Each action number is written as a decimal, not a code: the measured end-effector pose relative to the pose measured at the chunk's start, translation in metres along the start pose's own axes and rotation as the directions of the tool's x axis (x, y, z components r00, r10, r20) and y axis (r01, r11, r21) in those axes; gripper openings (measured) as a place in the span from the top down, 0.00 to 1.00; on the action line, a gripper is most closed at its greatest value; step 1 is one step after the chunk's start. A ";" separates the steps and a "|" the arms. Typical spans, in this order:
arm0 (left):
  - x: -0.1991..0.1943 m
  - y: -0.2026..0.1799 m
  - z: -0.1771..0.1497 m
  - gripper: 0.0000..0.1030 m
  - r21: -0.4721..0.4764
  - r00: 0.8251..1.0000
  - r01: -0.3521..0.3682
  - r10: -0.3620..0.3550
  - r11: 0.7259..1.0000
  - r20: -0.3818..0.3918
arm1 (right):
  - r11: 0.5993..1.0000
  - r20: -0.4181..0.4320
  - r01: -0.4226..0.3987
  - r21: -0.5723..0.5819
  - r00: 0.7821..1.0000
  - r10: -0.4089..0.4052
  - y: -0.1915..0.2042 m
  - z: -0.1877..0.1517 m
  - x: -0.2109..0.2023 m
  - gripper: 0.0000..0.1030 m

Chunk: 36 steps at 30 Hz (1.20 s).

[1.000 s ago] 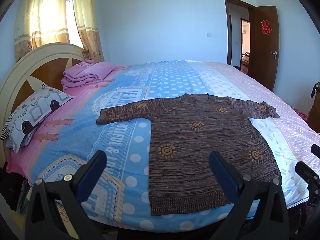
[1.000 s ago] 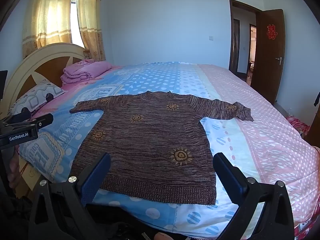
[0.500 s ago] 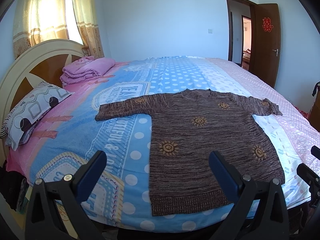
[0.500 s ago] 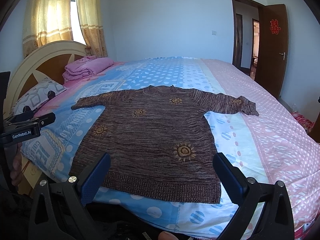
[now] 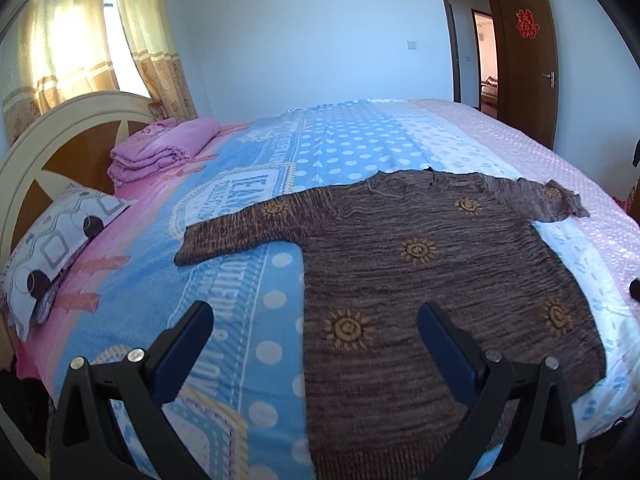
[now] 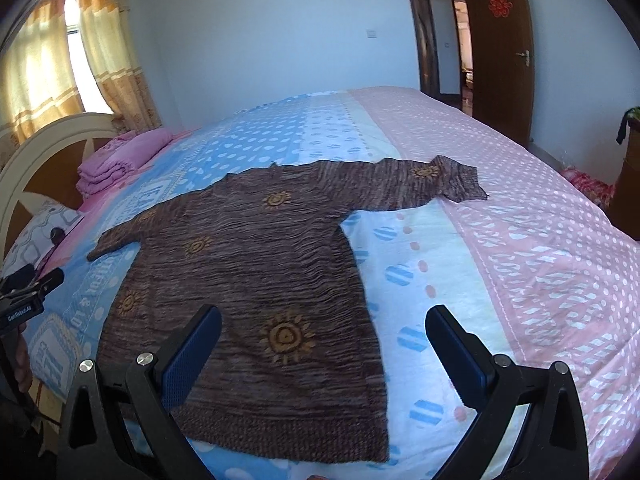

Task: Fold small clothes
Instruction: 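Move the right tool to a sweater sleeve cuff and close on it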

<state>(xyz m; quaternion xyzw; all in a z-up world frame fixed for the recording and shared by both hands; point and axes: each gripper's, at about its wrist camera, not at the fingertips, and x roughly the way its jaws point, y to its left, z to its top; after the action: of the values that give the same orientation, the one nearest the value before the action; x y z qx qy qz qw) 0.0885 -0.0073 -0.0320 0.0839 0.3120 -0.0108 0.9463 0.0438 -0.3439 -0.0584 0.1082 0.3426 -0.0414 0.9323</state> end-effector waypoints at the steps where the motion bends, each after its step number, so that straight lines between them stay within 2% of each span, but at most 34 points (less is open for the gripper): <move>1: 0.006 -0.001 0.004 0.00 0.007 1.000 -0.010 0.009 1.000 0.008 | 1.000 -0.005 0.006 0.017 1.000 -0.006 -0.007 0.004 0.006 0.01; 3: 0.021 -0.001 0.009 0.00 0.011 0.999 -0.033 0.033 0.999 0.001 | 0.996 -0.035 0.041 0.082 0.999 -0.038 -0.036 0.017 0.027 0.01; 12: 0.102 -0.010 0.031 0.00 0.047 0.991 -0.100 0.103 0.994 -0.081 | 0.963 -0.107 0.178 0.204 0.982 -0.159 -0.112 0.053 0.079 0.03; 18: 0.155 -0.020 0.042 0.00 0.045 0.983 -0.095 0.101 0.994 -0.151 | 0.940 -0.164 0.206 0.271 0.972 -0.166 -0.148 0.076 0.114 0.13; 20: 0.172 -0.026 0.041 0.00 0.025 0.978 -0.081 0.085 0.996 -0.190 | 0.932 -0.177 0.232 0.277 0.966 -0.188 -0.160 0.086 0.128 0.23; 23: 0.189 -0.029 0.048 0.00 0.010 0.977 -0.111 0.111 0.994 -0.181 | 0.917 -0.192 0.265 0.297 0.958 -0.215 -0.184 0.103 0.152 0.33; 28: 0.214 -0.033 0.058 0.00 0.011 0.971 -0.146 0.145 0.989 -0.192 | 0.898 -0.192 0.300 0.323 0.949 -0.249 -0.216 0.128 0.182 0.34; 36: 0.236 -0.031 0.057 0.00 -0.002 0.962 -0.163 0.158 0.987 -0.224 | 0.911 -0.210 0.297 0.286 0.947 -0.243 -0.218 0.146 0.223 0.35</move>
<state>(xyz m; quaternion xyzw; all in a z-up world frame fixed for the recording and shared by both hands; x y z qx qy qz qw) 0.3104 -0.0401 -0.1314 0.0998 0.4083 0.0786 0.9040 0.2728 -0.5899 -0.1325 0.2094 0.4217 -0.2146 0.8557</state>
